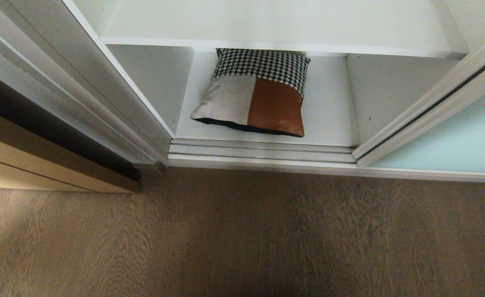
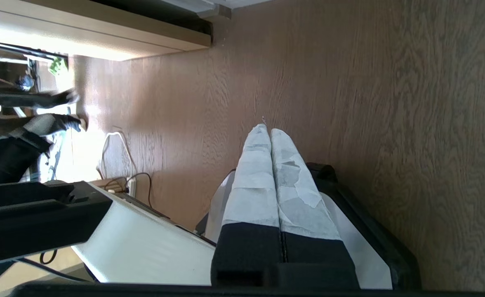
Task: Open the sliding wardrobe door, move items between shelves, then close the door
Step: Close the door
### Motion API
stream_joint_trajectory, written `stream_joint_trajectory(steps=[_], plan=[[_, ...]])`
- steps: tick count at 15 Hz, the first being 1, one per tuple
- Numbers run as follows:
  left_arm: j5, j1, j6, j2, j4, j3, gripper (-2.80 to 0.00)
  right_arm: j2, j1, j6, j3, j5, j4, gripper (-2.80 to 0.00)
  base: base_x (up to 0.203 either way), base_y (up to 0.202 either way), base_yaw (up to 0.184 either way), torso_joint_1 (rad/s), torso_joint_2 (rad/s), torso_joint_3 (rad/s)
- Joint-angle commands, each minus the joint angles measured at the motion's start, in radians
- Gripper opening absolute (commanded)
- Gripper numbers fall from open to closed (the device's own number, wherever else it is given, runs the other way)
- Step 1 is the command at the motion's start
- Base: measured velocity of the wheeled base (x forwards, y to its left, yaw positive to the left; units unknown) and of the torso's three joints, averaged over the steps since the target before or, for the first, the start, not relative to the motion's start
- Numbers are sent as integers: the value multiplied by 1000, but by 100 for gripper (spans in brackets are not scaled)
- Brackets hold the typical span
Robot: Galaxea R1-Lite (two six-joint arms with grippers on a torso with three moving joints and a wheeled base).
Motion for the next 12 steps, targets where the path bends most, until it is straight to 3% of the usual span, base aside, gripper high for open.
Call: stream_joint_trajectory(steps=[1,3,4,12], plan=[[-75,1,34,-166,36,38,-280,-31,2,3,14,-3,1,-280,0,0,0,0,0,0],[-351,1,64,-220,160,34,-280,-46,5,-1,17,-37,3,-280,0,0,0,0,0,0],[-394,1,68,-228,203,40,-280,-58,5,-2,15,-64,3,-280,0,0,0,0,0,0],[-390,0,49,-232,197,43,-280,-98,6,-4,-35,-139,1,-280,0,0,0,0,0,0]])
